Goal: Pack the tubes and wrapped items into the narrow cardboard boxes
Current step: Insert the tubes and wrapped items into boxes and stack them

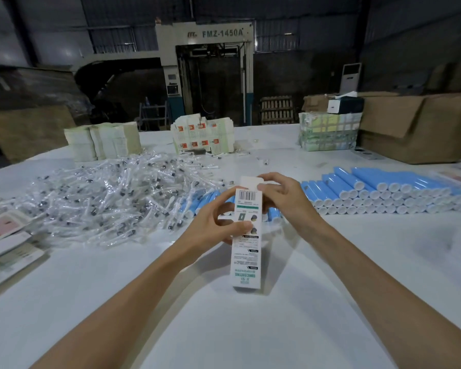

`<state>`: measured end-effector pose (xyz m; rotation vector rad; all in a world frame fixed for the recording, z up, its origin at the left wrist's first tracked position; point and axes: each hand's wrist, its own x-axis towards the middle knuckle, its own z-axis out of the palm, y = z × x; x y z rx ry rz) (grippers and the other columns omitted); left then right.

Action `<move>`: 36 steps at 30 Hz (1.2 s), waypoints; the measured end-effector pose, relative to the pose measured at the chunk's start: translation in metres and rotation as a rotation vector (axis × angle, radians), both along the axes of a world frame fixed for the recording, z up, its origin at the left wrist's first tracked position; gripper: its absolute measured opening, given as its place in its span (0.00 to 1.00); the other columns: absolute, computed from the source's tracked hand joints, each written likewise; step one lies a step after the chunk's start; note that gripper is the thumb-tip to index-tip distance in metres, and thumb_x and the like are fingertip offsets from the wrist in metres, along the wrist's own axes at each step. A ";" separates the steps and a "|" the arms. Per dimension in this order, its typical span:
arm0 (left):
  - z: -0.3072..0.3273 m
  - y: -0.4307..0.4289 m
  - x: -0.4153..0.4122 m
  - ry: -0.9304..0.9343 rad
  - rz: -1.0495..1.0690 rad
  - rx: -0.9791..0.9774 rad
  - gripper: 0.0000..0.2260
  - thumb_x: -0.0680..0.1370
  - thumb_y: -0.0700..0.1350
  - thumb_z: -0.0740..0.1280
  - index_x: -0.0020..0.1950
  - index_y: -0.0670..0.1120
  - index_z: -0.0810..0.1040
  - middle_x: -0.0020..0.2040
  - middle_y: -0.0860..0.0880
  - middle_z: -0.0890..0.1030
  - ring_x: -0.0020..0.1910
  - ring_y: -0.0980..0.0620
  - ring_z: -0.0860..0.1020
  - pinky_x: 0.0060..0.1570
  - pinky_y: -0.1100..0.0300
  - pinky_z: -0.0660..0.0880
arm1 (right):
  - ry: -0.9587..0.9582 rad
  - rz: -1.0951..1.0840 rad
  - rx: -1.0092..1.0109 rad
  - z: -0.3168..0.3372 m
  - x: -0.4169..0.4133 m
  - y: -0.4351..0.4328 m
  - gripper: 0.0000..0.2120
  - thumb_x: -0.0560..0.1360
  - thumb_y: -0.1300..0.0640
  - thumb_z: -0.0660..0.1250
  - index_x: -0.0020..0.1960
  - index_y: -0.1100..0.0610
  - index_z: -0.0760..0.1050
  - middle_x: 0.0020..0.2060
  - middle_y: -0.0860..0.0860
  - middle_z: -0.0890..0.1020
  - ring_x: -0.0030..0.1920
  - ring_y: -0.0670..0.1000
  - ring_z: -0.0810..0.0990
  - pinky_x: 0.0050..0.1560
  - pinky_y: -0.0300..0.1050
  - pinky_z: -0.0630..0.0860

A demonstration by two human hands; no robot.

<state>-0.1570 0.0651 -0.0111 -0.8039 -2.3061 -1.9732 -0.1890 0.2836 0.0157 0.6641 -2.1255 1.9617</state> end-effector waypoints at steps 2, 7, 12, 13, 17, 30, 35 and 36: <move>0.000 0.000 0.000 -0.010 0.010 -0.001 0.32 0.77 0.49 0.80 0.75 0.68 0.72 0.63 0.49 0.86 0.56 0.43 0.88 0.46 0.48 0.87 | 0.073 0.005 0.036 0.001 0.002 0.001 0.03 0.85 0.59 0.65 0.58 0.56 0.76 0.40 0.58 0.88 0.37 0.54 0.84 0.37 0.47 0.81; -0.002 -0.001 0.001 -0.040 0.035 0.046 0.39 0.74 0.49 0.82 0.77 0.68 0.65 0.62 0.42 0.85 0.54 0.38 0.88 0.46 0.44 0.86 | 0.192 -0.001 0.094 0.004 0.007 0.002 0.05 0.84 0.63 0.64 0.51 0.57 0.76 0.39 0.59 0.87 0.37 0.58 0.86 0.39 0.51 0.83; -0.003 -0.001 0.001 -0.048 0.041 0.050 0.37 0.75 0.46 0.82 0.75 0.68 0.67 0.62 0.40 0.84 0.53 0.39 0.89 0.45 0.46 0.87 | 0.119 0.052 0.119 0.004 0.010 0.002 0.09 0.87 0.55 0.62 0.53 0.60 0.75 0.44 0.57 0.88 0.46 0.59 0.87 0.47 0.52 0.85; -0.002 -0.001 0.000 -0.042 0.042 0.043 0.37 0.75 0.47 0.82 0.76 0.69 0.66 0.62 0.40 0.84 0.53 0.39 0.89 0.46 0.46 0.87 | 0.092 0.043 0.069 0.005 0.011 0.000 0.13 0.87 0.52 0.62 0.53 0.63 0.74 0.44 0.58 0.88 0.47 0.58 0.88 0.46 0.51 0.85; -0.001 0.003 0.002 -0.003 0.039 0.000 0.37 0.75 0.50 0.82 0.77 0.66 0.67 0.59 0.48 0.86 0.51 0.40 0.89 0.44 0.48 0.87 | 0.030 -0.041 -0.043 0.007 0.011 -0.002 0.13 0.85 0.51 0.65 0.51 0.62 0.76 0.43 0.58 0.88 0.46 0.56 0.88 0.44 0.43 0.83; 0.005 -0.001 0.002 0.035 0.044 -0.048 0.40 0.75 0.44 0.82 0.77 0.64 0.63 0.57 0.43 0.86 0.42 0.46 0.88 0.38 0.55 0.83 | -0.176 -0.003 -0.145 0.010 0.011 -0.002 0.08 0.79 0.60 0.74 0.52 0.66 0.83 0.45 0.60 0.88 0.46 0.56 0.87 0.52 0.51 0.85; 0.004 0.000 0.002 -0.003 0.023 -0.038 0.40 0.73 0.45 0.84 0.77 0.66 0.66 0.59 0.45 0.86 0.48 0.39 0.89 0.40 0.50 0.85 | -0.124 0.014 -0.126 0.014 0.010 0.006 0.08 0.78 0.61 0.74 0.53 0.66 0.84 0.48 0.60 0.88 0.52 0.58 0.88 0.54 0.49 0.84; 0.004 0.000 0.001 -0.014 0.026 -0.028 0.40 0.73 0.45 0.84 0.76 0.66 0.67 0.59 0.45 0.86 0.49 0.39 0.89 0.40 0.50 0.86 | -0.126 0.034 -0.122 0.014 0.010 0.007 0.08 0.78 0.61 0.74 0.53 0.66 0.84 0.48 0.60 0.88 0.52 0.58 0.87 0.55 0.48 0.84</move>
